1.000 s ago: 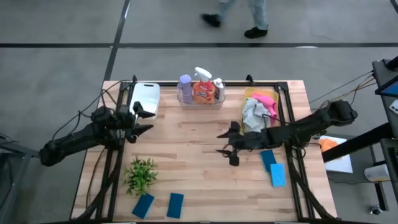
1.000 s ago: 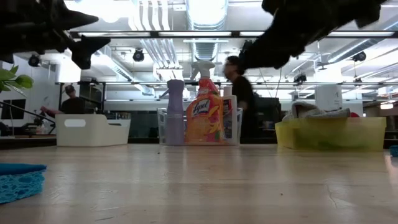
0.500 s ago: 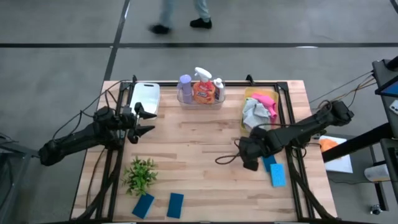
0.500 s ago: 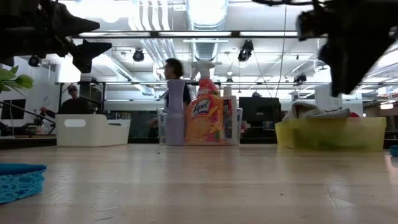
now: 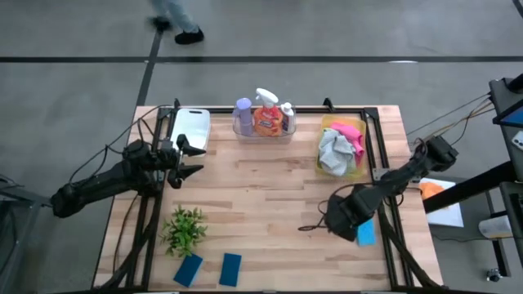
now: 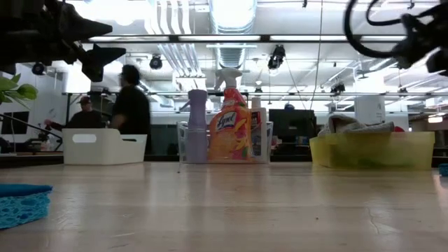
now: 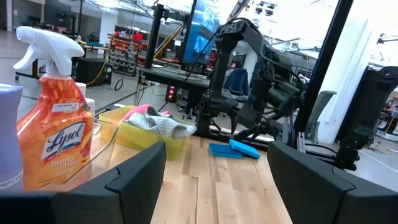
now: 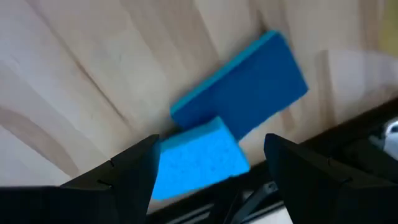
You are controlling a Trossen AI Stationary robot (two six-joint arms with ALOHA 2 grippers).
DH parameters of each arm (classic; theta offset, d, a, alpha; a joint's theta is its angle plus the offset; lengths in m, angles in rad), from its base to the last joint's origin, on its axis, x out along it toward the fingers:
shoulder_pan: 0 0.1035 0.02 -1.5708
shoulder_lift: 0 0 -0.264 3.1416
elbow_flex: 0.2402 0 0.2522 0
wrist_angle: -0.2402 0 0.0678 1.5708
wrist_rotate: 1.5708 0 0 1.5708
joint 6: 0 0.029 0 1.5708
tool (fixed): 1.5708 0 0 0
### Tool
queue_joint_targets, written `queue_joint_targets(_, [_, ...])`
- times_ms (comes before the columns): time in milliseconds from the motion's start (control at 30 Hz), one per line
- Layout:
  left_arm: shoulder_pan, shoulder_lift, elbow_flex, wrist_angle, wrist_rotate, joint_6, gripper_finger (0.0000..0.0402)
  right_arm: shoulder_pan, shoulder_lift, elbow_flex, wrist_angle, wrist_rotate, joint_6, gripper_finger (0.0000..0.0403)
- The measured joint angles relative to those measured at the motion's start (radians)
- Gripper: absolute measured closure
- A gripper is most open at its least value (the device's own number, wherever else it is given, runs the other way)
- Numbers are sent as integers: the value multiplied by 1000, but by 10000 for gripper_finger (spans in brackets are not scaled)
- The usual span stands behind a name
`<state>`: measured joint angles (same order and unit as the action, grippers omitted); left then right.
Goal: Pick & Place Kitchen Items
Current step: Put the blue sponge into the white bin
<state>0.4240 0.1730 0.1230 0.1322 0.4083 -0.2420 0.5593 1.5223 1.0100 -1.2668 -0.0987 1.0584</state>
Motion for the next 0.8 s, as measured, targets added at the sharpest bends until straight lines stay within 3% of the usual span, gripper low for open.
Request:
queue_joint_targets(500, [0, 0, 0, 5, 0, 0, 115, 82, 205, -1, -69, -108, 0, 112])
queue_joint_targets(667, [0, 0, 1, 6, 0, 0, 115, 99, 275, -1, -32, -103, -51, 112])
queue_joint_targets(800, [0, 0, 1, 6, 0, -1, 115, 107, 311, -1, 44, -28, -90, 112])
